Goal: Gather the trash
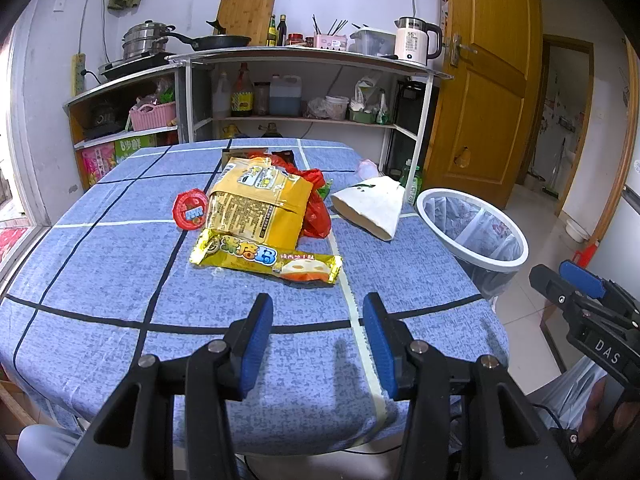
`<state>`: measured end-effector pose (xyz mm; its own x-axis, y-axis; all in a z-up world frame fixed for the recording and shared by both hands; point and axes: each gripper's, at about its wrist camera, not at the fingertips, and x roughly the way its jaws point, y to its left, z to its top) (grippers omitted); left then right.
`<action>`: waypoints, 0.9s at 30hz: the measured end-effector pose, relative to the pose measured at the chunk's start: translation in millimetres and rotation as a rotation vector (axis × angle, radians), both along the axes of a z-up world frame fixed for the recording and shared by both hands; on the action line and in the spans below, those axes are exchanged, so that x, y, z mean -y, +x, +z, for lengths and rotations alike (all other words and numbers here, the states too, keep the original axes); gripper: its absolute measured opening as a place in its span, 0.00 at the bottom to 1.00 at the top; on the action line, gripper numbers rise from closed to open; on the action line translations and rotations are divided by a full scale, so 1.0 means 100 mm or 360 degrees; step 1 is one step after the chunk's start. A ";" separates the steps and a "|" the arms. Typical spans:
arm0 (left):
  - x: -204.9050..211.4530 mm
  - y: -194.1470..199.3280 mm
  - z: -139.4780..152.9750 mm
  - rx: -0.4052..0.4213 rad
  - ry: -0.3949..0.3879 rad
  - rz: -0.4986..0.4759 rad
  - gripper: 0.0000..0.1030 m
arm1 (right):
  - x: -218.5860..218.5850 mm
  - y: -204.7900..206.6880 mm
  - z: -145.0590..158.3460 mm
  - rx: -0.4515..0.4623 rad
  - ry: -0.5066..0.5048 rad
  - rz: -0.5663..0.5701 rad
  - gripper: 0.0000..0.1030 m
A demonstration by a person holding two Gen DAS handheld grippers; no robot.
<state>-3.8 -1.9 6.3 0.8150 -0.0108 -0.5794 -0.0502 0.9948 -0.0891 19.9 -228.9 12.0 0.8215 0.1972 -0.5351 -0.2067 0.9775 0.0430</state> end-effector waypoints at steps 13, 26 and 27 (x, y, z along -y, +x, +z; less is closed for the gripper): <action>0.00 0.01 -0.03 -0.0013 -0.0007 -0.0004 0.47 | 0.00 0.03 -0.03 -0.0009 -0.0002 0.0002 0.65; -0.19 0.21 -0.15 -0.0084 -0.0090 0.0031 0.47 | -0.12 0.23 -0.03 -0.0030 -0.0001 0.0070 0.65; -0.23 0.25 -0.16 -0.0102 -0.0120 0.0034 0.47 | -0.14 0.26 -0.03 -0.0035 -0.0001 0.0082 0.65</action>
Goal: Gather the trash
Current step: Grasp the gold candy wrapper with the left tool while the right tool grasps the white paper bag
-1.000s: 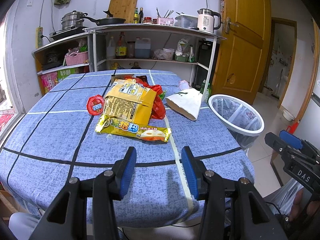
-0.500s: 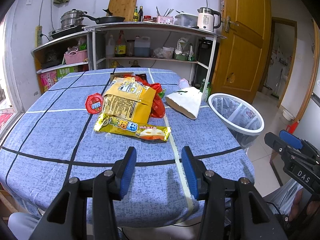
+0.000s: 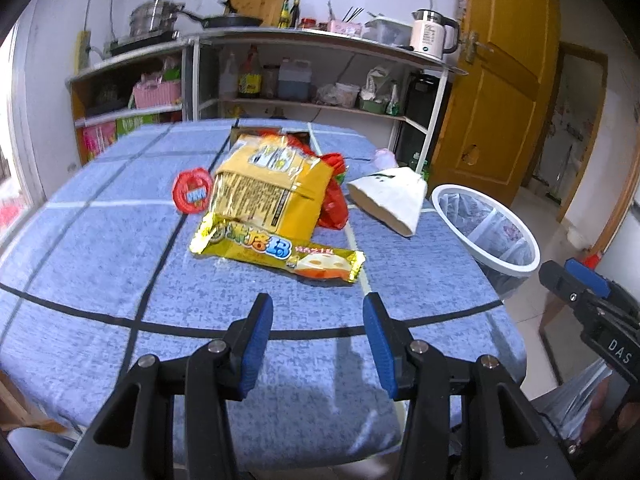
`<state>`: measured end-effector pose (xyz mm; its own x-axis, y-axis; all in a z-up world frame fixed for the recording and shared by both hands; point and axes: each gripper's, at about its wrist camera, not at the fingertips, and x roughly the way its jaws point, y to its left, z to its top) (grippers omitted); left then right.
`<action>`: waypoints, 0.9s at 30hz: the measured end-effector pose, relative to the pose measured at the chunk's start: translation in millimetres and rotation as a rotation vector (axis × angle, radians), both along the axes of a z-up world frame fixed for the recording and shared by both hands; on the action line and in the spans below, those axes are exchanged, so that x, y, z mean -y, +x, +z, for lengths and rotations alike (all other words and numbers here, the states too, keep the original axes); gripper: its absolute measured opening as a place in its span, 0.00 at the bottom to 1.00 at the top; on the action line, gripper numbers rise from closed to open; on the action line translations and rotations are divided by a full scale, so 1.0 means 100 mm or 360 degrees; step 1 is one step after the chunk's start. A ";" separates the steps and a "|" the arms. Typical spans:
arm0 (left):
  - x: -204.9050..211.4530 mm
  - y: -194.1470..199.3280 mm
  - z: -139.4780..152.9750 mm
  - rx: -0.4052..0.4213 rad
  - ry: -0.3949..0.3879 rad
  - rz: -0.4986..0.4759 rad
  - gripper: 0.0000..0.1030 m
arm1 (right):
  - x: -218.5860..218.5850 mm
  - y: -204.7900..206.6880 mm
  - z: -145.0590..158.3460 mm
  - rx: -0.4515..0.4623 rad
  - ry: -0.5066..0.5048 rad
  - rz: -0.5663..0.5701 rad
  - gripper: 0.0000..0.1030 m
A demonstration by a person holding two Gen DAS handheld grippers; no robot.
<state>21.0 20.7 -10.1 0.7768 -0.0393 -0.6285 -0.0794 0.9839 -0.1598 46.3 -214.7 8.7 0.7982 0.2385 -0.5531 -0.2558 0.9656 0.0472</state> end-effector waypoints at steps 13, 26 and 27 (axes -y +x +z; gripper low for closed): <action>-0.42 0.50 -0.12 -0.0166 -0.0350 0.0164 0.54 | -0.36 0.81 -0.03 -0.0179 0.0026 0.0259 0.65; -0.55 0.81 -0.17 -0.0229 -0.0491 0.0306 0.56 | -0.67 1.84 -0.33 -0.0560 0.0149 0.0348 0.65; -0.55 0.83 -0.17 -0.0229 -0.0480 0.0312 0.56 | -0.69 1.89 -0.35 -0.0583 0.0149 0.0338 0.65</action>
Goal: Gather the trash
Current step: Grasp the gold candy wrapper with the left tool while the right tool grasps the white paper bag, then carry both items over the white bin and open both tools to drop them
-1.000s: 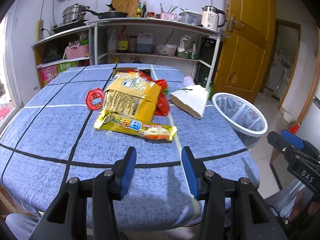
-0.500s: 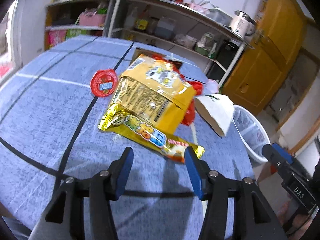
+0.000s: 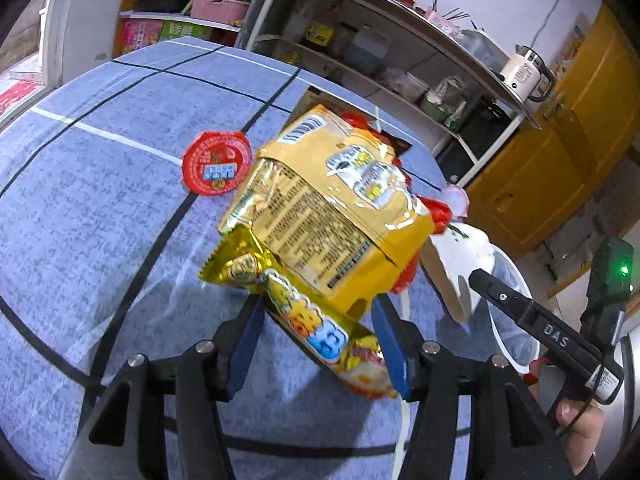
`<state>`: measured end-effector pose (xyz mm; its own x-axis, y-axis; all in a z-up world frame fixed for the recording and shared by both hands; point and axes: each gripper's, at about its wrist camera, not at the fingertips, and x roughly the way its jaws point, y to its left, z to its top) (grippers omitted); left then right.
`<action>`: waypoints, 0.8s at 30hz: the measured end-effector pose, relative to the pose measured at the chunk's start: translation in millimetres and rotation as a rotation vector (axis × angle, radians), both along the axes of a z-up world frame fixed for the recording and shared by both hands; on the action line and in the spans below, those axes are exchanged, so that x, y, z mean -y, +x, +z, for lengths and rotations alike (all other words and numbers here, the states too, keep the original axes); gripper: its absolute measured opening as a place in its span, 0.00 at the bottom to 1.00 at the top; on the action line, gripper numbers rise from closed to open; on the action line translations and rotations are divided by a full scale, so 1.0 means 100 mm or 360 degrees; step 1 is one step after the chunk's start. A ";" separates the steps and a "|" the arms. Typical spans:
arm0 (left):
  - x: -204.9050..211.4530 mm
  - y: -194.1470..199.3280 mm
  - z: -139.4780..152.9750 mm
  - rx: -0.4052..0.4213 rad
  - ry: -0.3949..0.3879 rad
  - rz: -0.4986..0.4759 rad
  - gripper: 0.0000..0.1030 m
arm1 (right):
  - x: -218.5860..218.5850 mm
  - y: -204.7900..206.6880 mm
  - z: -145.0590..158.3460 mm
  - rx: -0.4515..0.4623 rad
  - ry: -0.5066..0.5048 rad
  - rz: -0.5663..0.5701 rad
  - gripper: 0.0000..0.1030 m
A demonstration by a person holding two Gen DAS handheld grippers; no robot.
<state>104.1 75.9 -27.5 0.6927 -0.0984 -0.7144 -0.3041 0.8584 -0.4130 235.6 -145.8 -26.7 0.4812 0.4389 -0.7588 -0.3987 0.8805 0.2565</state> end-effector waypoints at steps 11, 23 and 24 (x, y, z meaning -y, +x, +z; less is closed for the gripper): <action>0.05 0.05 -0.01 -0.0001 0.0252 -0.0007 0.27 | -0.03 0.17 -0.05 -0.0102 0.0061 -0.0054 0.34; 0.02 -0.20 0.13 0.0118 0.0306 -0.0068 0.02 | 0.13 -0.05 0.09 0.0001 0.0084 -0.0031 0.18; 0.03 -0.21 0.15 0.0128 0.0312 -0.0070 0.02 | 0.15 -0.07 0.10 0.0005 0.0088 -0.0033 0.18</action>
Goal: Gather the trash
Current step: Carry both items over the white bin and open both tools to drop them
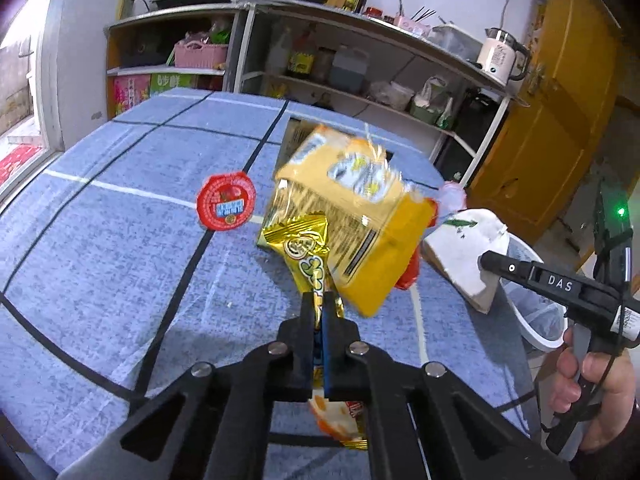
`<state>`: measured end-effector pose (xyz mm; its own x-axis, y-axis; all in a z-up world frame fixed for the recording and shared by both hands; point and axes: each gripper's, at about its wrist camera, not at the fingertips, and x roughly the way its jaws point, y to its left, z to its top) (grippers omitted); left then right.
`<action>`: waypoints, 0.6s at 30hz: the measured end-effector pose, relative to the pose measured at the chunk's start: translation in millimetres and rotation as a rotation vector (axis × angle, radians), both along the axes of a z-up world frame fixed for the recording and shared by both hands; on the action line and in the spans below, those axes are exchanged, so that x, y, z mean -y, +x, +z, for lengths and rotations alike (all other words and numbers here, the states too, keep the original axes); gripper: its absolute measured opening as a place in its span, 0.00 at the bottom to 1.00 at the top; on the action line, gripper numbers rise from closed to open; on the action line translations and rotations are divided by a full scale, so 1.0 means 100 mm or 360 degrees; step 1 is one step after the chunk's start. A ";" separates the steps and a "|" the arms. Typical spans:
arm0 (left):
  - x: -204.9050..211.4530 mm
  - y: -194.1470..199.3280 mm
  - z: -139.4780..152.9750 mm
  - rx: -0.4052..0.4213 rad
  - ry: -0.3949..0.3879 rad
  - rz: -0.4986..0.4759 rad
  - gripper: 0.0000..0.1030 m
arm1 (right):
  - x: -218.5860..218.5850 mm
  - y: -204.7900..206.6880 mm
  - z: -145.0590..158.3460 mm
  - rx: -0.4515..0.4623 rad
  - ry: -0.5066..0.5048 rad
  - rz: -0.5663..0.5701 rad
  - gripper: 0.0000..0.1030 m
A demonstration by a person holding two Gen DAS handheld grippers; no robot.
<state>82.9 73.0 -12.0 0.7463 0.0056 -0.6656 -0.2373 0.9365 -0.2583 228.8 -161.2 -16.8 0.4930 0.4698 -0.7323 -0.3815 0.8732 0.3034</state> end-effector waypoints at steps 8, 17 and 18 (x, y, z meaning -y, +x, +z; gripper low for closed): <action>0.12 -0.11 0.24 0.0076 0.0045 -0.0064 0.02 | 0.35 -0.10 0.10 0.0028 0.0066 -0.0071 0.15; 0.69 0.32 0.41 0.0117 0.0047 -0.0336 0.02 | 0.82 -0.09 0.20 0.0071 0.0105 -0.0221 0.11; 0.74 0.37 0.41 0.0113 0.0041 -0.0353 0.02 | 0.86 -0.08 0.20 0.0073 0.0107 -0.0237 0.11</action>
